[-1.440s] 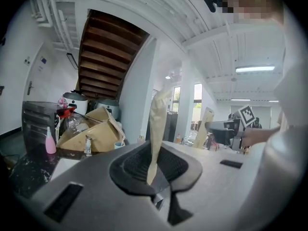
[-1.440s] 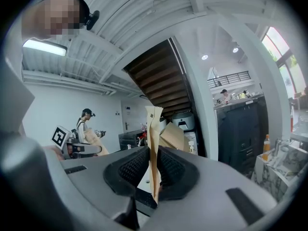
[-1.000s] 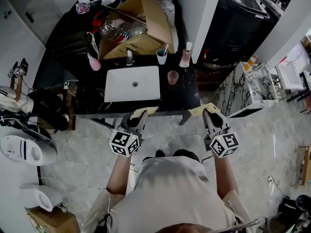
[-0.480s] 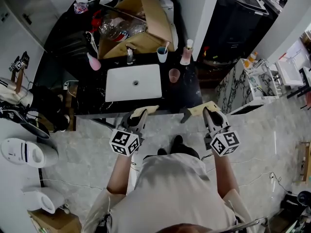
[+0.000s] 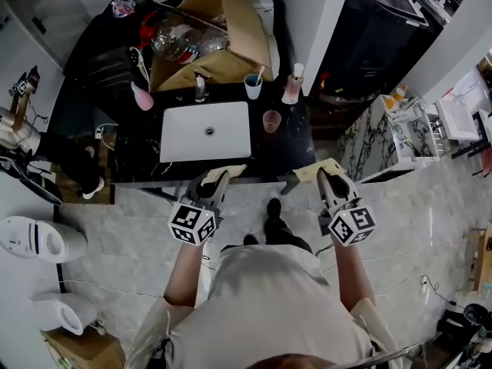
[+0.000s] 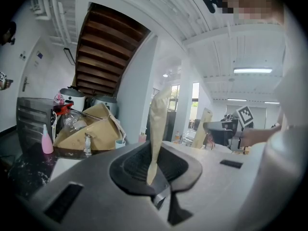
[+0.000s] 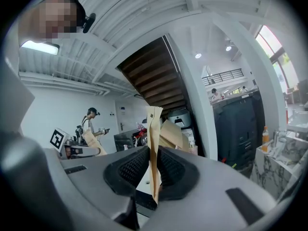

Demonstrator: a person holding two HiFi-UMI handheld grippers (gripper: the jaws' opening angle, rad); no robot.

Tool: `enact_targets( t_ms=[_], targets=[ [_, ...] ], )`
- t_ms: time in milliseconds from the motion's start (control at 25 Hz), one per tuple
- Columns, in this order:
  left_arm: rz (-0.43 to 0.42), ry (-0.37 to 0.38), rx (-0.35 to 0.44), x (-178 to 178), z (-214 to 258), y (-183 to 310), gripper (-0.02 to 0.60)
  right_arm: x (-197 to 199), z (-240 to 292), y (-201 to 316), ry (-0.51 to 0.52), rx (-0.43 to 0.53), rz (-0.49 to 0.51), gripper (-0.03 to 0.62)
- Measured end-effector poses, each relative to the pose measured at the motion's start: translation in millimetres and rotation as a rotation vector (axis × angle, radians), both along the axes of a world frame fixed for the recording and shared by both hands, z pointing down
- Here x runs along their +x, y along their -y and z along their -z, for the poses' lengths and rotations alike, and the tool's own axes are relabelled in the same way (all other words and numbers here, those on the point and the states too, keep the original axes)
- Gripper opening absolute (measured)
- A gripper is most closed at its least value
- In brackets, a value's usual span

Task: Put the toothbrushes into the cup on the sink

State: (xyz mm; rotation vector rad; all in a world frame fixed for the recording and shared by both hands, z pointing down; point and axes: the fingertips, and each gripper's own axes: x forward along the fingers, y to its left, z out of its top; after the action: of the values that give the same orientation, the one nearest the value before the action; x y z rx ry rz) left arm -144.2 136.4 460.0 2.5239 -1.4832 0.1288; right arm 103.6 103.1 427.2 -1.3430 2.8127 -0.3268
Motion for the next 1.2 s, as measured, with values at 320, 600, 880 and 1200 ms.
enact_targets(
  t_ms=[320, 600, 880, 1200],
  targets=[
    [0.031, 0.007, -0.021, 1.8, -5.1, 47.0, 0.037, -0.3, -9.0, 54.5, 0.005, -0.020, 0.029, 0.071],
    [0.061, 0.014, -0.044, 4.4, -8.6, 94.5, 0.037, -0.3, -18.7, 112.2, 0.015, -0.040, 0.056, 0.071],
    [0.097, 0.020, -0.073, 1.4, -14.7, 143.3, 0.037, -5.1, -26.5, 171.2, 0.010, -0.062, 0.089, 0.071],
    [0.145, 0.030, -0.095, 3.1, -18.8, 183.3, 0.037, -6.6, -34.8, 224.2, 0.024, -0.084, 0.136, 0.071]
  ],
)
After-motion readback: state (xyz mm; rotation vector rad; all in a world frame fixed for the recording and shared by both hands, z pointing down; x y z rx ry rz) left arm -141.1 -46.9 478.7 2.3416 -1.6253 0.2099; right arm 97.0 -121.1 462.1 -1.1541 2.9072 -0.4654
